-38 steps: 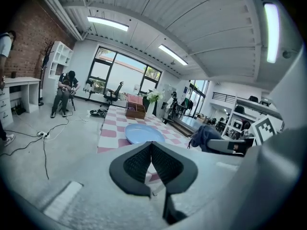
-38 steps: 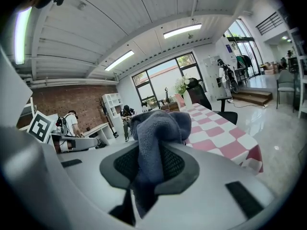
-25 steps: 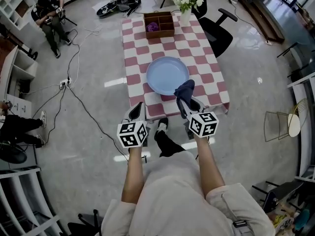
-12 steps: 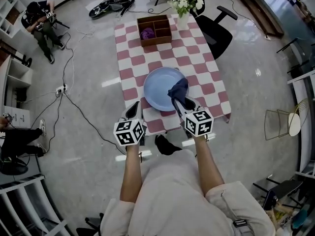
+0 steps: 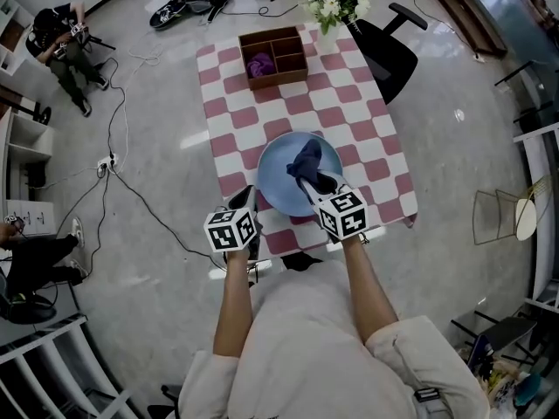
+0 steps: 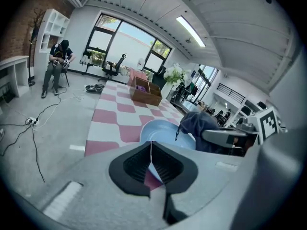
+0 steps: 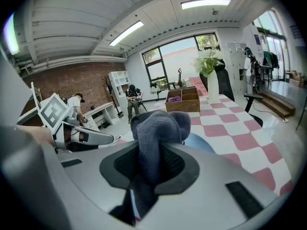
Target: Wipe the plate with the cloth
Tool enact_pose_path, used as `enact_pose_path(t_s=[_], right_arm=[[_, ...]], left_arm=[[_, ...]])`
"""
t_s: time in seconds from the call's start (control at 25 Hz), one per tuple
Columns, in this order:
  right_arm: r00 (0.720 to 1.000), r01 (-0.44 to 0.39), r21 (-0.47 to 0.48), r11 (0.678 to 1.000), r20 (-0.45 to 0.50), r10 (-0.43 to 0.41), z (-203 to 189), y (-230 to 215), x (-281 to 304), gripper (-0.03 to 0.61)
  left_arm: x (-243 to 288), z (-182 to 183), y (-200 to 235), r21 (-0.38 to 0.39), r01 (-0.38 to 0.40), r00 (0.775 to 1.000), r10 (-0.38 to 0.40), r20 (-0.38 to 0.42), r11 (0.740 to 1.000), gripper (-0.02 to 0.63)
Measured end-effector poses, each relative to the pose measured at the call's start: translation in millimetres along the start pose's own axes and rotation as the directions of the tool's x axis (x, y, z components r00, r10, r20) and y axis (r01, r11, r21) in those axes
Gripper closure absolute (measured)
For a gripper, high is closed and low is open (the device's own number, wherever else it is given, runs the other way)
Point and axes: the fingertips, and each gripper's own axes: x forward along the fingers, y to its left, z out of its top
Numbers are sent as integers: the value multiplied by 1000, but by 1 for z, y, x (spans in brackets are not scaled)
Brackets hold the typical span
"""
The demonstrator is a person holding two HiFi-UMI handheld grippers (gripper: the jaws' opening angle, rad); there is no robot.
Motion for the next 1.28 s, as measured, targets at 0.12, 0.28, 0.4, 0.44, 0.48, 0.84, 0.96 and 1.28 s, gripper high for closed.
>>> enact_pose_path(t_s=[0.12,0.28,0.4,0.44,0.48,0.84,0.96,1.28], right_arm=[[999,-13,-20,1000,-33,12,0,-3,20,488],[998,-22,-35,999,-55,20,6,-9,41,486],[996,-31,-84,996,-82,24,8,-12,55,486],[995,-35,-96,995,-92,26,8,-13,58,486],[994,-39,-105,994,-102,28,7,-14,60,486],[978,-84,-174,981,-204,47,-12,-11,68,486],[975,-84,-183,980,-216,43,-16,-10,72,486],[972,-85,-252,964,-235,24,-19,0,76,486]], left_arm=[[16,-1,7,13,17,999,-17,-39,1000,601],[34,1,17,-13,28,998,-29,-63,1000,601],[44,3,23,-46,32,997,-35,-63,998,601],[49,3,23,-55,40,997,-44,-69,998,601],[53,3,23,-61,49,996,-54,-78,997,600],[84,-6,25,-80,35,987,-47,-150,996,534],[94,-10,26,-78,16,985,-29,-172,997,534],[90,-5,17,-64,12,988,-22,-151,998,592]])
